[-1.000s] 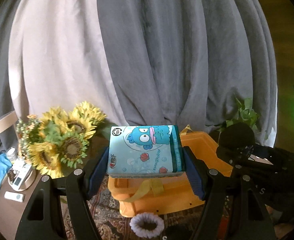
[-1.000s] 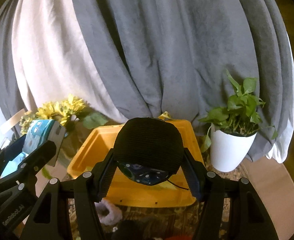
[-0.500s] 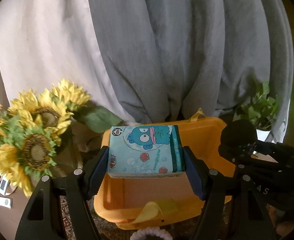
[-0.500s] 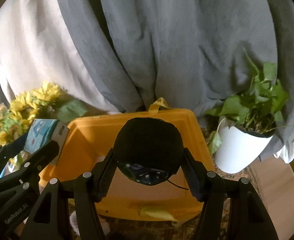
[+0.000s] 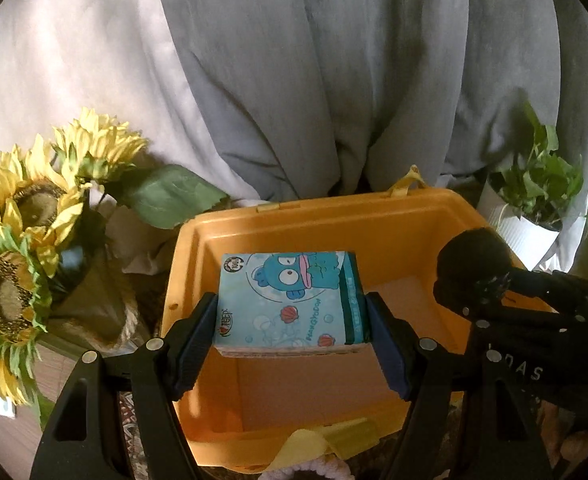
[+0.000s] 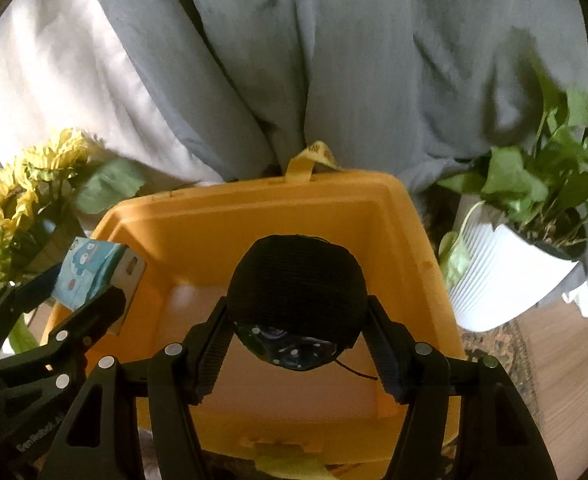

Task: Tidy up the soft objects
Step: 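Lower the tissue pack into the orange crate with the left gripper while the right gripper drops the ball in, then withdraw both open grippers from the crate back over the toys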

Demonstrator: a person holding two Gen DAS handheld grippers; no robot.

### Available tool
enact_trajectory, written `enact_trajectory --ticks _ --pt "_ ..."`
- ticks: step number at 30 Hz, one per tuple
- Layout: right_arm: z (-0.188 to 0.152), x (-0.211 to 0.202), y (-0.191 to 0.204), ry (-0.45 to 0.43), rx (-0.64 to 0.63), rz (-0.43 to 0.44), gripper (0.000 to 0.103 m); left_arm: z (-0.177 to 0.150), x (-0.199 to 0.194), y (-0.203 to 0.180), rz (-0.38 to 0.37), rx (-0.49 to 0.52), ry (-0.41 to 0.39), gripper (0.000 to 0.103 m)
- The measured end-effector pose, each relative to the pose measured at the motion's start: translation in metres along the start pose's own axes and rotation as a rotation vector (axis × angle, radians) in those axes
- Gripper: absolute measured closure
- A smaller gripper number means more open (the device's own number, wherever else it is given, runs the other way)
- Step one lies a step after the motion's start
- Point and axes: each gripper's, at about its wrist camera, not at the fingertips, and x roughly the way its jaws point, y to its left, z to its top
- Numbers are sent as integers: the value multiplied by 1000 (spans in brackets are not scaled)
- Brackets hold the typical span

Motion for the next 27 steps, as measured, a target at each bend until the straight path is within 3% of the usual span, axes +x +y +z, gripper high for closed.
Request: enact_trajectory --ticks 3,15,19,27 --pt "0 1 -3 1 20 -10 34 0 -1 0 6 2 -5 20" --pt "-3 -27 -6 -58 17 -45 34 -4 -32 1 8 -15 -46 13" --pt "-3 -42 -3 -87 22 -39 34 -4 -52 1 19 -26 -75 8" --pt "-13 -81 4 -142 7 -2 33 -16 -96 2 37 -37 -133 8"
